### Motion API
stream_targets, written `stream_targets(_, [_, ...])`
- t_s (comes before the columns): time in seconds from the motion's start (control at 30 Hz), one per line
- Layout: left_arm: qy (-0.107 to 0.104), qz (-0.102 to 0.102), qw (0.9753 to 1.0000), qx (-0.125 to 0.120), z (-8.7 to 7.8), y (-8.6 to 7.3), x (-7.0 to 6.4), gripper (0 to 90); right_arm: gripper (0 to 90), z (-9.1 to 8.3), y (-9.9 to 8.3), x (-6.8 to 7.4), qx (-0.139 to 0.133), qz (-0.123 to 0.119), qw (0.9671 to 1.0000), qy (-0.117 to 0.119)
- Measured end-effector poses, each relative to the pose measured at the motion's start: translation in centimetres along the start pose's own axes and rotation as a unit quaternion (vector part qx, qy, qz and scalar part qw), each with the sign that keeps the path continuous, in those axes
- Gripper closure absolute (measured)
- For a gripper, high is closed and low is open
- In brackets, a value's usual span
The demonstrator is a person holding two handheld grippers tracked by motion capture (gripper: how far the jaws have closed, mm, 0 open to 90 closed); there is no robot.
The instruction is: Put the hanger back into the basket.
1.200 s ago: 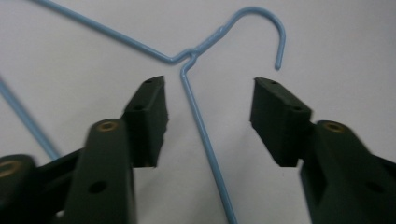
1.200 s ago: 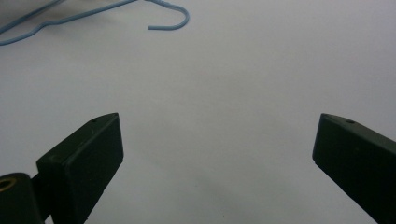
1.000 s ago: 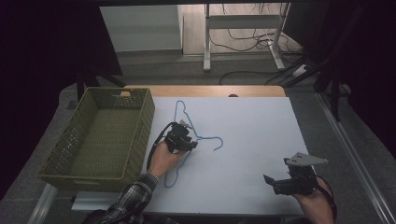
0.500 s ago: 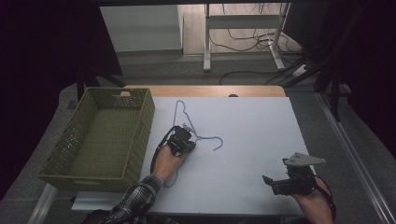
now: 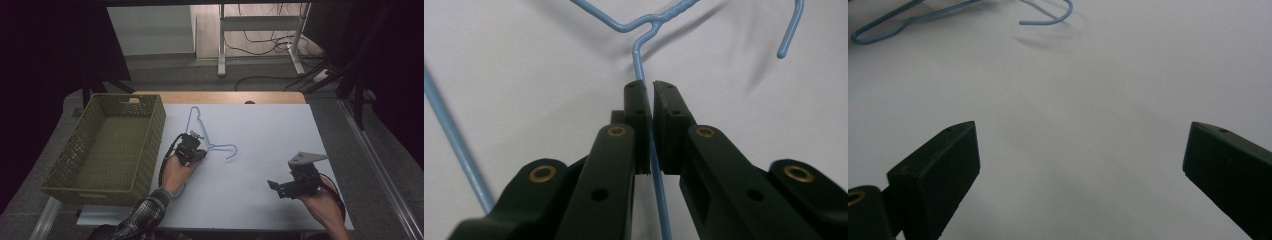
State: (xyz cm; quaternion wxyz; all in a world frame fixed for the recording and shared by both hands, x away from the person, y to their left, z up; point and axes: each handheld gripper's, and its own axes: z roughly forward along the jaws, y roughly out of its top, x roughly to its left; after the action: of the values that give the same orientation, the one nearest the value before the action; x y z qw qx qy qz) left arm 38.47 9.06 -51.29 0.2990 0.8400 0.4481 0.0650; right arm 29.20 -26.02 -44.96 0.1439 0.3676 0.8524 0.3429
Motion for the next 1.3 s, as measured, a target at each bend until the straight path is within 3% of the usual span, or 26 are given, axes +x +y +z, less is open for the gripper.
stream_targets(0.27, [-0.01,-0.009,0.9999,-0.006,-0.3,-0.1,0.3,86.1,0.0,3.0,4.7,0.7,0.011,-0.006,0.9998,0.012])
stream_targets(0.43, [-0.015,-0.012,0.9998,-0.009,-0.5,-0.1,0.4,86.1,10.2,5.3,7.4,1.0,0.0,-0.014,0.9998,0.015])
stream_targets(0.6, [-0.017,-0.01,0.9998,-0.008,-0.6,-0.1,0.5,86.1,23.7,8.1,9.4,1.1,0.009,-0.047,0.9987,0.02])
stream_targets(0.77, [-0.019,-0.01,0.9997,-0.009,-0.6,-0.2,0.4,86.1,34.1,11.0,11.0,1.3,0.023,-0.094,0.9952,0.016])
stream_targets(0.97, [-0.02,-0.01,0.9997,-0.008,-0.6,-0.2,0.4,86.0,42.4,13.7,12.2,1.4,0.045,-0.153,0.9868,0.029])
stream_targets(1.3, [-0.024,-0.007,0.9997,-0.007,-0.8,-0.2,0.4,86.1,49.1,17.0,12.9,0.7,0.072,-0.154,0.9822,0.08])
